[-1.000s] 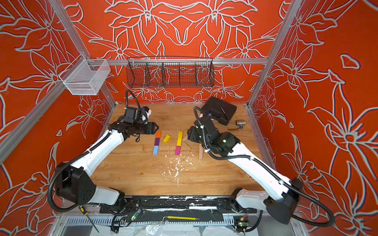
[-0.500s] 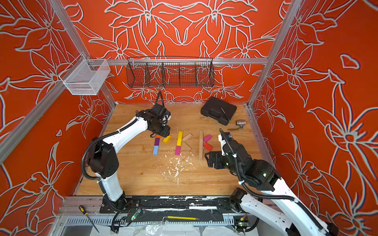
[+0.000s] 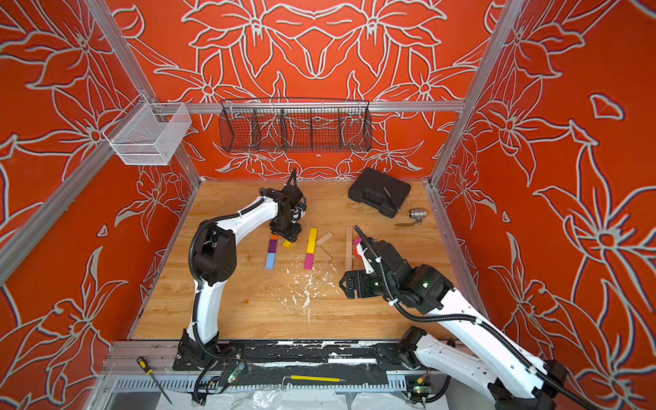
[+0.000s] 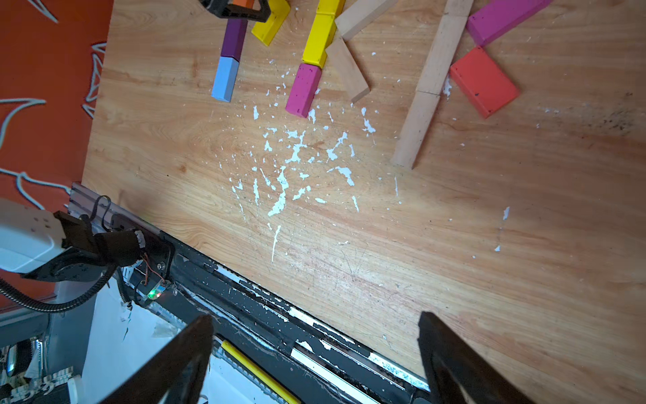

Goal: Assemble the letter k with building blocks
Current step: Assemble the building block at the center of the board.

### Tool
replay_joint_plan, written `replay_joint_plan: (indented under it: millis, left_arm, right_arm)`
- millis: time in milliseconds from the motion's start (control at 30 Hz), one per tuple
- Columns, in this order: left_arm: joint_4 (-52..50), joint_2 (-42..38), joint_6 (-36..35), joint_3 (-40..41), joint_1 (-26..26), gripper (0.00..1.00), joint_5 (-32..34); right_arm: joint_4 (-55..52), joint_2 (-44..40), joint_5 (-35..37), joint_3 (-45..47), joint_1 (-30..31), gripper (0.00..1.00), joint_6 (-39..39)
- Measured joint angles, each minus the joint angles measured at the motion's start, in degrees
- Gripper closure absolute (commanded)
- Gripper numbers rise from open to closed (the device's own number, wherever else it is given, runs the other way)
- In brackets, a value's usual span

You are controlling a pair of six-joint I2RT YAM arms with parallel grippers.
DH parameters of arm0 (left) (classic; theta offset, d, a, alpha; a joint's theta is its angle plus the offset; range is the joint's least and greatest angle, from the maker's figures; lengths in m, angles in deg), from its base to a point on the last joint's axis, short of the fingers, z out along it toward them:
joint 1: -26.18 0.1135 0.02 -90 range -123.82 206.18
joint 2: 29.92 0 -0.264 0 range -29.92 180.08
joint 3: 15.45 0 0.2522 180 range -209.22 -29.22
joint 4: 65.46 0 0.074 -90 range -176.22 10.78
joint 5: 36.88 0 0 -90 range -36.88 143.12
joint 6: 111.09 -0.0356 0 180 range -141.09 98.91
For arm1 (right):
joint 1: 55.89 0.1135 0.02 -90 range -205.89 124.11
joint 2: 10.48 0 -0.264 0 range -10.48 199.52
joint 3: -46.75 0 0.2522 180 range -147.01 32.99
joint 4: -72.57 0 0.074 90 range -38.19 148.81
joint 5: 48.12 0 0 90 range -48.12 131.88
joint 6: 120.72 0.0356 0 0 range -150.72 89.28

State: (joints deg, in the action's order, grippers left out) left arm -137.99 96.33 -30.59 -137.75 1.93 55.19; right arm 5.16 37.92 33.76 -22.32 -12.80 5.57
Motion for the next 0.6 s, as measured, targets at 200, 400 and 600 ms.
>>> replay_joint_plan:
  millis: [200,400,600]
  left_arm:
    - [-1.1,3.1,-2.0,-3.2,1.4,0.44,-1.5]
    - [-2.9,5.2,-3.1,-5.7,2.5,0.48,-3.7]
    - [-4.3,7.4,-3.4,-6.7,2.6,0.55,-5.0]
  right_arm:
    - [0.4,-0.8,0.0,0.0,0.0,0.05,0.3]
    - [0.6,-0.7,0.0,-0.2,0.0,0.05,0.6]
    - [1.1,-0.2,0.0,-0.6,0.0,0.05,1.1]
